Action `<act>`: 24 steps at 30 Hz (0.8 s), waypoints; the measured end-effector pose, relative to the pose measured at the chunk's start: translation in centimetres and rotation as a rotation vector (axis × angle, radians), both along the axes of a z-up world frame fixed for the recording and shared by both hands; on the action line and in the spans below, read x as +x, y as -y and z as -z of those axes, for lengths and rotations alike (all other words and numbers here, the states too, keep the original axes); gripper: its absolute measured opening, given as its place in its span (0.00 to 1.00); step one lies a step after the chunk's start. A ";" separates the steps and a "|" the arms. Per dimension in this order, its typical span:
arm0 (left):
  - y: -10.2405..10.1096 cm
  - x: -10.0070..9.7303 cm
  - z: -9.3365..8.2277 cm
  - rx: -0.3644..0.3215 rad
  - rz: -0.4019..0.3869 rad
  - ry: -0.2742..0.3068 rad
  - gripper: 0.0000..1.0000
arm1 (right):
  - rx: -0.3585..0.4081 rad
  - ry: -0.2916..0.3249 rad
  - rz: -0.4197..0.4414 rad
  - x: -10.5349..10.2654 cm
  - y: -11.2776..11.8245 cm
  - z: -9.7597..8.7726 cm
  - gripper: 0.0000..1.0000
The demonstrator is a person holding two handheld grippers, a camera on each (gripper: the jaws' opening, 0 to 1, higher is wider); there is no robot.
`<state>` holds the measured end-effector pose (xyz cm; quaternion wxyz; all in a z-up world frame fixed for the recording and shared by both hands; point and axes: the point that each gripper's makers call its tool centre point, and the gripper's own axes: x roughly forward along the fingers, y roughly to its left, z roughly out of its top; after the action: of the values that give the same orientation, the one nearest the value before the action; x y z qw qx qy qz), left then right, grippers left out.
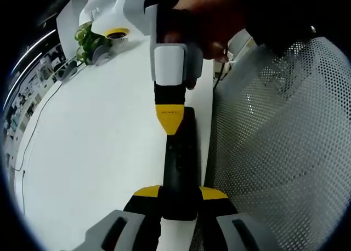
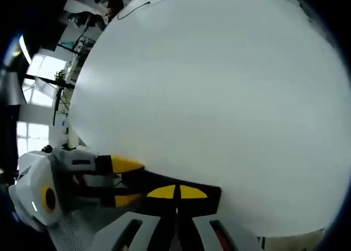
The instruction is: Press the specified remote control buttons in sequence, fully releasing each button before pressing the next.
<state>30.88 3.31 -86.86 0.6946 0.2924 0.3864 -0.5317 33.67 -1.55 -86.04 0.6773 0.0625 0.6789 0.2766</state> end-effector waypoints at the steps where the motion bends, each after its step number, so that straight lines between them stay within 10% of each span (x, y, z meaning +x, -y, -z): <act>1: 0.0 0.0 0.0 0.000 0.000 0.000 0.25 | 0.001 -0.001 0.002 0.0 0.0 0.0 0.00; 24: 0.0 -0.1 0.2 -0.003 -0.003 -0.001 0.25 | -0.022 0.035 -0.031 -0.1 -0.1 0.3 0.00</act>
<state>30.82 3.29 -87.02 0.6957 0.2903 0.3865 -0.5314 33.55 -1.48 -86.30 0.6855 0.0397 0.6707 0.2805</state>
